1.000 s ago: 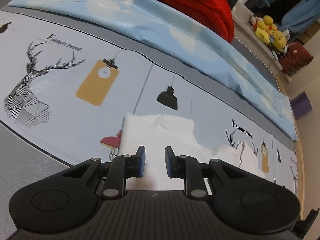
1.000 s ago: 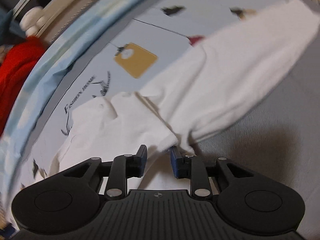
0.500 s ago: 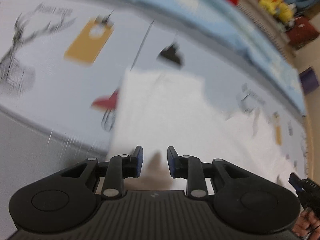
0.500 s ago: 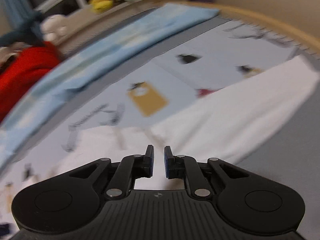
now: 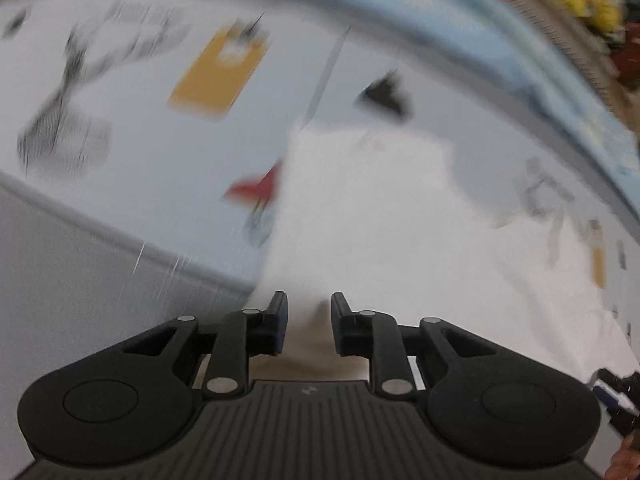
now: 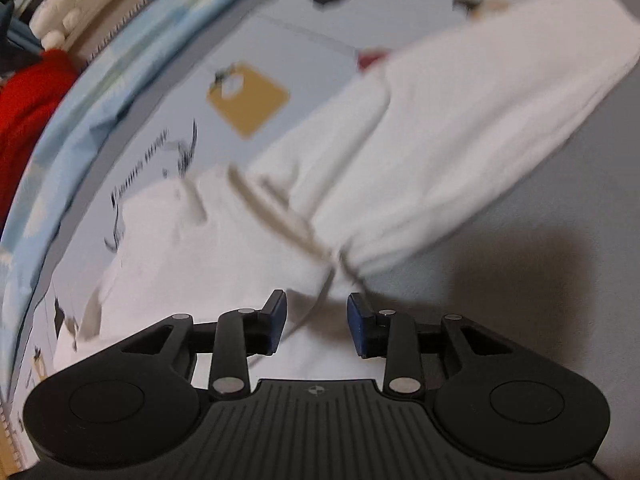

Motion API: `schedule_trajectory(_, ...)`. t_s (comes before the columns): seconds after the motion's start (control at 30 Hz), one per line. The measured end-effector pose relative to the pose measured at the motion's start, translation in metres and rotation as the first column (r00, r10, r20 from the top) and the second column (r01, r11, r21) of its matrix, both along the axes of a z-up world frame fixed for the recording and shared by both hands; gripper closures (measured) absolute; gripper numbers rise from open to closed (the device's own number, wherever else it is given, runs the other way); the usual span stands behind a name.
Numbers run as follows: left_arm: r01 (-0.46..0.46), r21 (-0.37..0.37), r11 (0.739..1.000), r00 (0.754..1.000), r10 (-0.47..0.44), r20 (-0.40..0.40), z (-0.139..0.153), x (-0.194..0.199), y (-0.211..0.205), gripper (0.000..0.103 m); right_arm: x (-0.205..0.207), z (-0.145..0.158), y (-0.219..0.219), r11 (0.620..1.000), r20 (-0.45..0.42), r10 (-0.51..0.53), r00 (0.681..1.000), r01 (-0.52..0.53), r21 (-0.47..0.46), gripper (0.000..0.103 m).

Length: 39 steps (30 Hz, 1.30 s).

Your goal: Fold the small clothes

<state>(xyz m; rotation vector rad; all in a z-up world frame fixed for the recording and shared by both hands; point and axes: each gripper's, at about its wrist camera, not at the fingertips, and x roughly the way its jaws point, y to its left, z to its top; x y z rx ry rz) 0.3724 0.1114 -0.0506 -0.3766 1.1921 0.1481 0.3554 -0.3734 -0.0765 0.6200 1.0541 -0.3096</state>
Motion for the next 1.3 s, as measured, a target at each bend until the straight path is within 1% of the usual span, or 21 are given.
schedule_trajectory(0.03, 0.025, -0.003, 1.0, 0.999, -0.025, 0.027, 0.009, 0.001, -0.007, 0.07, 0.0, 0.008, -0.004, 0.999, 0.027, 0.003, 1.0, -0.002, -0.032, 0.068)
schedule_trajectory(0.1, 0.07, -0.033, 0.997, 0.995, -0.068, 0.076, 0.025, 0.001, -0.022, 0.066, -0.005, 0.022, -0.014, 0.996, 0.08, -0.003, 0.997, 0.01, -0.083, 0.067)
schedule_trajectory(0.2, 0.153, -0.048, 0.987, 0.979, -0.144, 0.142, 0.042, -0.002, -0.049, 0.059, -0.012, 0.03, -0.039, 0.993, 0.111, -0.049, 0.993, 0.06, -0.097, 0.066)
schedule_trajectory(0.27, 0.221, -0.019, 0.975, 0.963, -0.215, 0.163, 0.047, -0.003, -0.069, 0.056, -0.018, 0.031, -0.062, 0.99, 0.108, -0.096, 0.989, 0.106, -0.095, 0.066)
schedule_trajectory(0.33, 0.283, 0.022, 0.959, 0.945, -0.283, 0.164, 0.045, -0.006, -0.092, 0.056, -0.023, 0.031, -0.09, 0.981, 0.109, -0.163, 0.98, 0.173, -0.084, 0.066)
schedule_trajectory(0.4, 0.323, 0.055, 0.945, 0.931, -0.328, 0.158, 0.042, -0.008, -0.101, 0.056, -0.03, 0.031, -0.122, 0.966, 0.111, -0.238, 0.965, 0.247, -0.078, 0.066)
schedule_trajectory(0.47, 0.33, 0.066, 0.942, 0.929, -0.336, 0.155, 0.041, -0.01, -0.101, 0.056, -0.04, 0.028, -0.153, 0.947, 0.116, -0.303, 0.946, 0.313, -0.077, 0.066)
schedule_trajectory(0.57, 0.312, 0.061, 0.948, 0.936, -0.318, 0.154, 0.04, -0.006, -0.094, 0.056, -0.055, 0.018, -0.2, 0.905, 0.121, -0.407, 0.905, 0.418, -0.083, 0.066)
schedule_trajectory(0.7, 0.299, 0.064, 0.952, 0.941, -0.306, 0.145, 0.039, -0.004, -0.089, 0.056, -0.071, -0.007, -0.247, 0.857, 0.134, -0.51, 0.849, 0.516, -0.006, 0.066)
schedule_trajectory(0.77, 0.301, 0.056, 0.952, 0.942, -0.306, 0.139, 0.037, -0.001, -0.09, 0.056, -0.078, -0.014, -0.261, 0.837, 0.175, -0.545, 0.82, 0.543, 0.058, 0.066)
schedule_trajectory(0.8, 0.302, 0.051, 0.952, 0.942, -0.306, 0.138, 0.036, -0.001, -0.09, 0.056, -0.078, -0.014, -0.263, 0.835, 0.199, -0.548, 0.812, 0.545, 0.074, 0.066)
schedule_trajectory(0.87, 0.306, 0.046, 0.951, 0.941, -0.309, 0.138, 0.036, 0.0, -0.092, 0.056, -0.073, -0.015, -0.267, 0.837, 0.23, -0.543, 0.808, 0.542, 0.073, 0.066)
schedule_trajectory(0.97, 0.31, 0.046, 0.95, 0.94, -0.313, 0.138, 0.035, -0.001, -0.092, 0.056, -0.069, -0.021, -0.273, 0.817, 0.264, -0.57, 0.778, 0.571, 0.08, 0.067)
schedule_trajectory(1.0, 0.31, 0.045, 0.95, 0.94, -0.313, 0.139, 0.035, -0.002, -0.091, 0.056, -0.068, -0.022, -0.275, 0.811, 0.271, -0.577, 0.771, 0.58, 0.077, 0.069)
schedule_trajectory(1.03, 0.308, 0.045, 0.95, 0.94, -0.311, 0.139, 0.036, -0.002, -0.089, 0.056, -0.066, -0.022, -0.275, 0.806, 0.276, -0.581, 0.765, 0.588, 0.069, 0.073)
schedule_trajectory(1.07, 0.305, 0.046, 0.951, 0.941, -0.308, 0.14, 0.036, -0.002, -0.087, 0.056, -0.065, -0.02, -0.275, 0.802, 0.277, -0.585, 0.762, 0.595, 0.057, 0.081)
schedule_trajectory(1.1, 0.299, 0.048, 0.953, 0.943, -0.303, 0.141, 0.037, -0.002, -0.085, 0.056, -0.063, -0.019, -0.272, 0.791, 0.272, -0.594, 0.757, 0.611, 0.024, 0.1)
schedule_trajectory(1.17, 0.284, 0.049, 0.958, 0.946, -0.288, 0.147, 0.039, -0.001, -0.078, 0.056, -0.06, -0.01, -0.264, 0.779, 0.282, -0.588, 0.758, 0.625, -0.055, 0.1)
schedule_trajectory(1.2, 0.275, 0.049, 0.96, 0.948, -0.279, 0.15, 0.04, -0.001, -0.074, 0.056, -0.054, -0.001, -0.255, 0.78, 0.299, -0.562, 0.771, 0.614, -0.119, 0.1)
schedule_trajectory(1.27, 0.257, 0.047, 0.965, 0.953, -0.261, 0.156, 0.043, -0.002, -0.067, 0.056, -0.03, 0.024, -0.222, 0.784, 0.317, -0.429, 0.846, 0.523, -0.334, 0.1)
schedule_trajectory(1.3, 0.249, 0.045, 0.967, 0.954, -0.253, 0.158, 0.044, -0.002, -0.063, 0.056, -0.019, 0.04, -0.196, 0.78, 0.355, -0.317, 0.879, 0.455, -0.429, 0.1)
